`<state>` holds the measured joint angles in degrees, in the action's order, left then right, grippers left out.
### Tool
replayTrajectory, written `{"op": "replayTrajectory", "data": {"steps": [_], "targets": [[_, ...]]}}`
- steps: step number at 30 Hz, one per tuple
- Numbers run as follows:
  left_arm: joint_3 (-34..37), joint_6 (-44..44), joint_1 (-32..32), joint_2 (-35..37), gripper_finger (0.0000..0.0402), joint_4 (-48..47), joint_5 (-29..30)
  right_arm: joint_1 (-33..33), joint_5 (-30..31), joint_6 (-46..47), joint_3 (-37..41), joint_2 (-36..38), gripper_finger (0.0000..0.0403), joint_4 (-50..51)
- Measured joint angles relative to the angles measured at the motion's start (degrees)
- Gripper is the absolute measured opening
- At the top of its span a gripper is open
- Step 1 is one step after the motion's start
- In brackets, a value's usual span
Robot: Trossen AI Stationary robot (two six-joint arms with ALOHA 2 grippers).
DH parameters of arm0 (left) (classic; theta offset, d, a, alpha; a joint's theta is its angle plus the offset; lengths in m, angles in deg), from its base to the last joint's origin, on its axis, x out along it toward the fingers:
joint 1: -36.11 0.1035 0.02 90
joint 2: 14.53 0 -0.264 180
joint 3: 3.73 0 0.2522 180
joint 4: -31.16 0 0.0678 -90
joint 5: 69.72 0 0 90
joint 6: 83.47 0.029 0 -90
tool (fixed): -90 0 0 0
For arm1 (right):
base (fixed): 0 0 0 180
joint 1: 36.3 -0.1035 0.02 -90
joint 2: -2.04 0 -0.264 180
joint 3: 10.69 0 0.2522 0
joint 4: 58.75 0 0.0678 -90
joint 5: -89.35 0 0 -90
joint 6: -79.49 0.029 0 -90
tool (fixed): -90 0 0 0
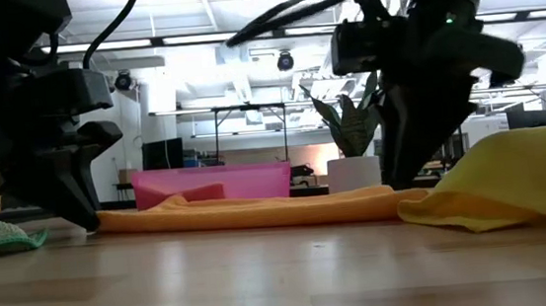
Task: Fold microfiber towels
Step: Fold the orange microfiber towel
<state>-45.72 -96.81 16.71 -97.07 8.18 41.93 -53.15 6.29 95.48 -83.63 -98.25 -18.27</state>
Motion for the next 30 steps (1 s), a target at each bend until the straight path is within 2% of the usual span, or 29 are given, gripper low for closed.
{"op": "replayTrajectory", "data": {"steps": [18, 25, 30], "targets": [[0.00, 0.00, 0.00, 0.00, 0.0005, 0.00, 0.04, 7.62, 2.24, -3.44, 0.00, -4.27, 0.0140, -0.69], [0.00, -0.01, 0.00, 0.00, 0.0005, 0.00, 0.45, 13.11, 6.65, -5.15, -0.03, -4.64, 0.0140, -1.92], [0.00, -0.02, 0.02, 0.00, 0.0005, 0.00, 1.26, 16.21, 3.53, -6.83, 0.07, -2.07, 0.0140, -2.00]]}}
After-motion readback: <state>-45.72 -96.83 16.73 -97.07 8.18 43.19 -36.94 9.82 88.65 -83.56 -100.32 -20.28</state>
